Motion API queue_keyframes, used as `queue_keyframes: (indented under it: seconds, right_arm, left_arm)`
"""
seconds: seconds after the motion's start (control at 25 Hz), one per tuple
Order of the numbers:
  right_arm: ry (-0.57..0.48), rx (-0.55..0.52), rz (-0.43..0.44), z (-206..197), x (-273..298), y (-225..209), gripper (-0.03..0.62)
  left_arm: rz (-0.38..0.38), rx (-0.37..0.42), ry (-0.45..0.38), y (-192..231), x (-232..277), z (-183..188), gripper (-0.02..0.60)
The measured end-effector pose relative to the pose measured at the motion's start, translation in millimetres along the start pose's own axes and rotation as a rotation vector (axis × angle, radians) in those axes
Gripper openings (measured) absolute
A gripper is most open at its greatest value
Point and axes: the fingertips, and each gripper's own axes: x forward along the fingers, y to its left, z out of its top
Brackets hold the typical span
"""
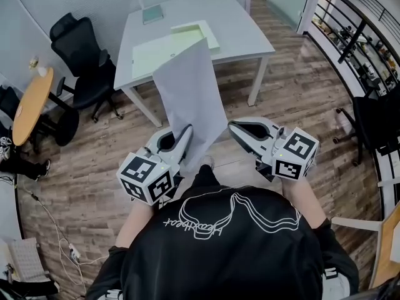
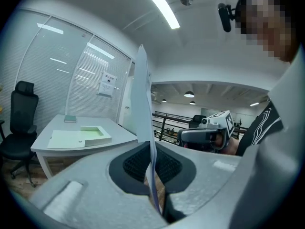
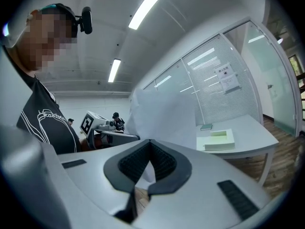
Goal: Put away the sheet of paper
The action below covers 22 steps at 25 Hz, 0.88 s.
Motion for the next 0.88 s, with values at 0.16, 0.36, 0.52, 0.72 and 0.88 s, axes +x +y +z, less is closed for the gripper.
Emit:
queue_keyframes:
  seconds: [0.16, 0.36, 0.52, 0.72, 0.88]
  right_arm:
    - [0.005, 0.001, 0.002, 3, 17, -18, 0.009]
    - [0.026, 0.009, -0.003, 9, 53, -53, 0.009]
    - [0.033, 0.037, -0.009, 9, 79, -91, 0.009]
    - [0.022, 0.137, 0.027, 23, 135, -146, 0.009]
    - [0.043, 0.167, 0.001, 31, 182, -204, 0.009]
  left_arm:
    - [-0.007, -0.029, 0.001, 25, 14, 0, 0.011]
    - [-0.012, -0.046, -0.002, 69, 33, 9, 0.011]
    - [-0.007, -0.062, 0.001, 109, 56, 12, 0.011]
    - [-0.009, -0.113, 0.032, 186, 93, 21, 0.011]
    - [-0.001, -0.159, 0.061, 255, 128, 30, 0.011]
